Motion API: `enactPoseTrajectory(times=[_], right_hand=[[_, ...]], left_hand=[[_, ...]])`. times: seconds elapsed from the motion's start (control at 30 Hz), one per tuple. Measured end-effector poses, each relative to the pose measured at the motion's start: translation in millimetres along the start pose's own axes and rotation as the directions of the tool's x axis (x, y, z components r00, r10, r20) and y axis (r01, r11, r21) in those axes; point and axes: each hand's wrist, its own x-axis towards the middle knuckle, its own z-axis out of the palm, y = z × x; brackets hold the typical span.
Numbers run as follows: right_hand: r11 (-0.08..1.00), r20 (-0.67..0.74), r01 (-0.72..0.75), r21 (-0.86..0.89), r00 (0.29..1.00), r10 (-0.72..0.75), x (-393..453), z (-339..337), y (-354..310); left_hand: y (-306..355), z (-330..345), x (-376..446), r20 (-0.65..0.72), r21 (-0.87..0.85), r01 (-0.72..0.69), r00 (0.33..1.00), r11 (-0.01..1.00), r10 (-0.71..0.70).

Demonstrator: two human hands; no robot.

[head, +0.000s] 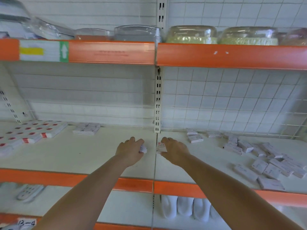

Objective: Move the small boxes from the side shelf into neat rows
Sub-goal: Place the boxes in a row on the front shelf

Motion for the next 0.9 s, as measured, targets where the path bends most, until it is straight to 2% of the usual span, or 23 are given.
enactPoseTrajectory(times=[0.4,0.9], right_hand=[[0.998,0.01,0.053,0.02,0.999,-0.053,23,18,-108],[0.98,0.065,0.2,0.008,0.978,-0.2,97,38,-156]], left_hand=[[-106,-12,-31,-0.01,0.006,0.046,0.999,0.999,-0.046],[-173,-8,-3,-0.013,-0.07,0.159,0.987,0.985,-0.161]])
